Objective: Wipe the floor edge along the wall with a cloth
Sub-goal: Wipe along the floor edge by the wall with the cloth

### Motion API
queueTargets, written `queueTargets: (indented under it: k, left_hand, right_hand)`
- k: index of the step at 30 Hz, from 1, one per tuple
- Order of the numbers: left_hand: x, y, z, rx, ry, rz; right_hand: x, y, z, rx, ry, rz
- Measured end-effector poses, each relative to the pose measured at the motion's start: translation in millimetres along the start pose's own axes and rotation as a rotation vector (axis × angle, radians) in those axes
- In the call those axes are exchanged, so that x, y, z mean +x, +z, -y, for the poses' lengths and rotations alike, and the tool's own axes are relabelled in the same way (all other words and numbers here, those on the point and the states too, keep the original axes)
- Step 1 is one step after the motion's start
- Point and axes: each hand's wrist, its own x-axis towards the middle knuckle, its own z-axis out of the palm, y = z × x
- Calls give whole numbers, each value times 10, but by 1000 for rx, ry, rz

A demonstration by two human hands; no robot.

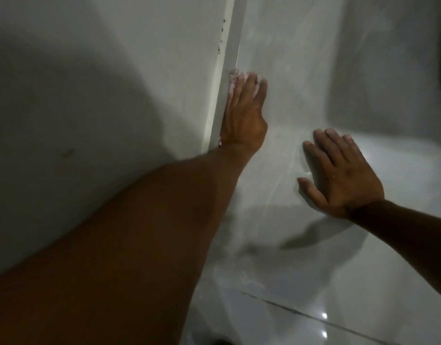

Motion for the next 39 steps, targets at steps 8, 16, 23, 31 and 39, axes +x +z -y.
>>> queueTargets:
  k: [8, 16, 23, 31, 39]
  left_hand:
    - [-418, 26, 19, 9, 34, -57]
    - [-1508, -21, 31, -20, -8, 7]
    - [109, 84, 87, -71, 49, -80]
    - [438, 115, -86, 75, 223, 25]
    - [832, 29, -162, 131, 62, 78]
  right_hand:
    - [12, -36, 14, 17, 1, 35]
    - [13, -54, 24, 36, 8, 26]
    - [14, -40, 9, 16, 25, 87]
    - [13, -55, 34, -2, 49, 114]
    - [9, -35, 12, -6, 42, 63]
